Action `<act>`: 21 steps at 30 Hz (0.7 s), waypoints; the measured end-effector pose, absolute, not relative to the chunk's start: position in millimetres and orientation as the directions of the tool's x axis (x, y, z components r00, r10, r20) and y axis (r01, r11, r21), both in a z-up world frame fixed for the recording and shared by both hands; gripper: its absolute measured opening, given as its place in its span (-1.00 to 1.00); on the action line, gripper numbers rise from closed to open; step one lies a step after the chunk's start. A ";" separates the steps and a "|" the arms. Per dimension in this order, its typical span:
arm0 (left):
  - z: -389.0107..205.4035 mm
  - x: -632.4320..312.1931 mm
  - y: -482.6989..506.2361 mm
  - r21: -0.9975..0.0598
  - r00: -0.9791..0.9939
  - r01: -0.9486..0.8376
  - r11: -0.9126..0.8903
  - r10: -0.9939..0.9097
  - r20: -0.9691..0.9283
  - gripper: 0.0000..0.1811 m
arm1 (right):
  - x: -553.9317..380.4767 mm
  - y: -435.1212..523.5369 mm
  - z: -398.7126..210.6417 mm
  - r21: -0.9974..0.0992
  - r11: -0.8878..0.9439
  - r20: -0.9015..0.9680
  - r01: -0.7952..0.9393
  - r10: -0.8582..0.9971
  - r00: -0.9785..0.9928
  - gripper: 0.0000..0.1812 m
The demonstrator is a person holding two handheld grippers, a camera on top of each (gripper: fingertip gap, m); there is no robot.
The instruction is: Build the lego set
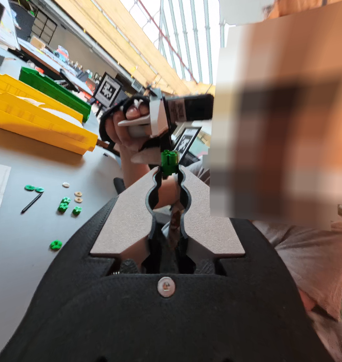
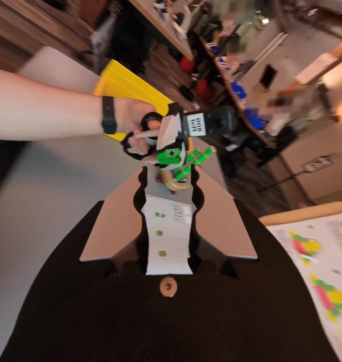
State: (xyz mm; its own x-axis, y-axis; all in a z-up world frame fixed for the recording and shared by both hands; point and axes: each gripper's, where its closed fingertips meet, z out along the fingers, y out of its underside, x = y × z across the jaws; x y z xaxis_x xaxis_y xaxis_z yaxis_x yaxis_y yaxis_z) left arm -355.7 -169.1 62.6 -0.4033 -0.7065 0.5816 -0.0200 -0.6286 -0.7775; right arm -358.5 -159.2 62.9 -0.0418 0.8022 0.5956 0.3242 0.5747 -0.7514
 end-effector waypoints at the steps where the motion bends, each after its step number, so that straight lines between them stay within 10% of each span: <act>1: 56.3 -355.0 -177.8 -0.806 -0.404 -0.061 -0.588 -0.724 0.559 -0.85 | -355.6 -163.2 61.5 -0.782 0.543 0.549 0.307 0.833 -0.072 -0.50; 21: 18.6 -337.3 -232.9 -0.882 -0.498 -0.314 -0.350 -0.731 0.467 -0.85 | -352.8 -226.7 25.1 -0.848 0.454 0.291 0.272 0.829 -0.476 -0.81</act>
State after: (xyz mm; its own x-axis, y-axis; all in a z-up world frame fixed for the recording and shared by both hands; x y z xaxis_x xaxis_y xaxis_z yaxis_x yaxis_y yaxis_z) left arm -337.3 -232.9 18.6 -0.4976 -0.7308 0.4672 -0.3144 -0.3501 -0.8824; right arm -352.8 -226.7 25.1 -0.4764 0.8295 0.2915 0.2722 0.4544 -0.8482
